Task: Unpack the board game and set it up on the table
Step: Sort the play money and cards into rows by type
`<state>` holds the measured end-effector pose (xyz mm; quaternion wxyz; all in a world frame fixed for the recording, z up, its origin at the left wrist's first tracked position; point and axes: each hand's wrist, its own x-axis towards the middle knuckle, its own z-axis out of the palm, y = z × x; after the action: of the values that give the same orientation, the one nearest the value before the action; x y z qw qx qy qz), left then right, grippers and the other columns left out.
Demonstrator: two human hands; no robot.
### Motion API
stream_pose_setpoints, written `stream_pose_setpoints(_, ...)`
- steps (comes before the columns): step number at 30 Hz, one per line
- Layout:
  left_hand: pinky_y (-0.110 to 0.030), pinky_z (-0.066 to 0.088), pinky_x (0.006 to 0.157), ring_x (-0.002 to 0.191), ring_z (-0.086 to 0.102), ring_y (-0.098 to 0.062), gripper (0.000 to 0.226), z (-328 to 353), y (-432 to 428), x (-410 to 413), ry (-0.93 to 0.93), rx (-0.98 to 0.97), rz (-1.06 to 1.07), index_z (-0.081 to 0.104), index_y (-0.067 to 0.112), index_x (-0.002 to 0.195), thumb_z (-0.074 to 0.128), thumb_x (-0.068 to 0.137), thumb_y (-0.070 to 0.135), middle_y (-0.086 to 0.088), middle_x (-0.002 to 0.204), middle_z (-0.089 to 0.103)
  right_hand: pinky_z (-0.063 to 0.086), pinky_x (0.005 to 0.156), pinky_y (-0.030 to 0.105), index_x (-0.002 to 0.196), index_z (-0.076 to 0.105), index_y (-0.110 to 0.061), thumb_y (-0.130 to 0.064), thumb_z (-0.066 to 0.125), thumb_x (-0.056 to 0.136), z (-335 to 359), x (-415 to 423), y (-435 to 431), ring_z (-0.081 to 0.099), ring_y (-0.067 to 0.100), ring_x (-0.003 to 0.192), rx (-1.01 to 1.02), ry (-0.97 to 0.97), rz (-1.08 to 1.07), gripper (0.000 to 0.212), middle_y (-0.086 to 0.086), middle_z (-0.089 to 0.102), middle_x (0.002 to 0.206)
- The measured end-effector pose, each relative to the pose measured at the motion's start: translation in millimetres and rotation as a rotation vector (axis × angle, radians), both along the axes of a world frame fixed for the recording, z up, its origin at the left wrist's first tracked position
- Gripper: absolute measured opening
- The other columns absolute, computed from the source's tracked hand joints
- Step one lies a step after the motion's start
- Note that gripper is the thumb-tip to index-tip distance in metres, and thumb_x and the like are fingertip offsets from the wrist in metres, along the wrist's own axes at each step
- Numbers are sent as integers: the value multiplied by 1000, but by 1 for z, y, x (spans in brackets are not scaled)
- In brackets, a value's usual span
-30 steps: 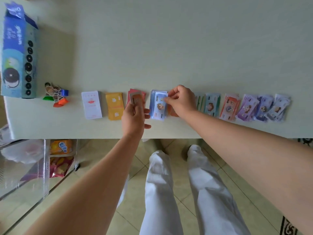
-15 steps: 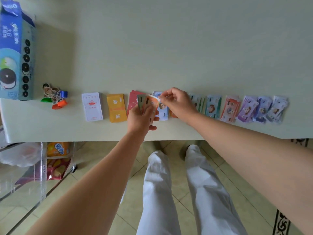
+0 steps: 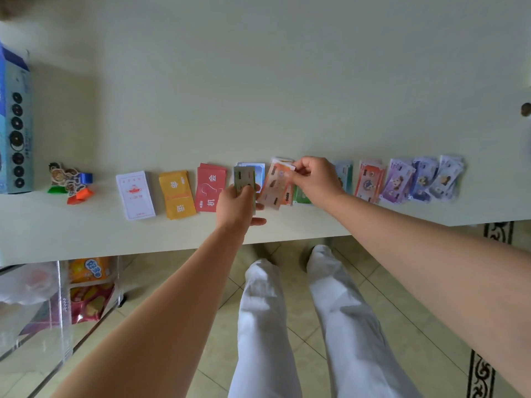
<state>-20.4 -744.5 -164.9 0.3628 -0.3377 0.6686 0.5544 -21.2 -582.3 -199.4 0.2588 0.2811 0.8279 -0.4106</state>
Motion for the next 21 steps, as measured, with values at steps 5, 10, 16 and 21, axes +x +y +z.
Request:
stream_pose_setpoints(5, -25, 57, 48, 76, 64, -11, 16, -7, -8, 2, 71, -56, -28, 55, 16, 99, 44, 98, 6, -1, 88, 61, 33, 54, 22, 93, 64, -17, -35, 71, 83, -10, -4, -2, 62, 16, 81, 239, 45, 72, 22, -2, 70, 88)
stream_pose_setpoints(10, -26, 58, 52, 74, 68, -12, 11, -8, -3, 3, 82, -28, -45, 60, 13, 101, 53, 96, 7, -3, 85, 64, 45, 62, 30, 109, 51, -15, -38, 69, 84, -11, -3, -5, 62, 19, 84, 263, 74, 33, 39, 0, 64, 89)
stream_pose_setpoints(16, -24, 58, 53, 79, 69, -19, 14, -2, 19, 1, 55, 39, -37, 61, 7, 104, 63, 90, 7, -5, 87, 66, 45, 68, 18, 97, 63, -7, -32, 69, 86, 10, 4, 2, 57, 10, 80, -271, 56, 53, 28, -1, 62, 85)
stream_pose_setpoints(21, -24, 58, 53, 86, 68, -24, 7, 4, 37, 0, 19, 75, -61, 61, 15, 95, 63, 90, 10, -3, 88, 66, 53, 79, 40, 85, 67, -1, -28, 71, 85, 8, 10, 22, 64, 26, 77, -230, 35, 18, 28, 14, 68, 82)
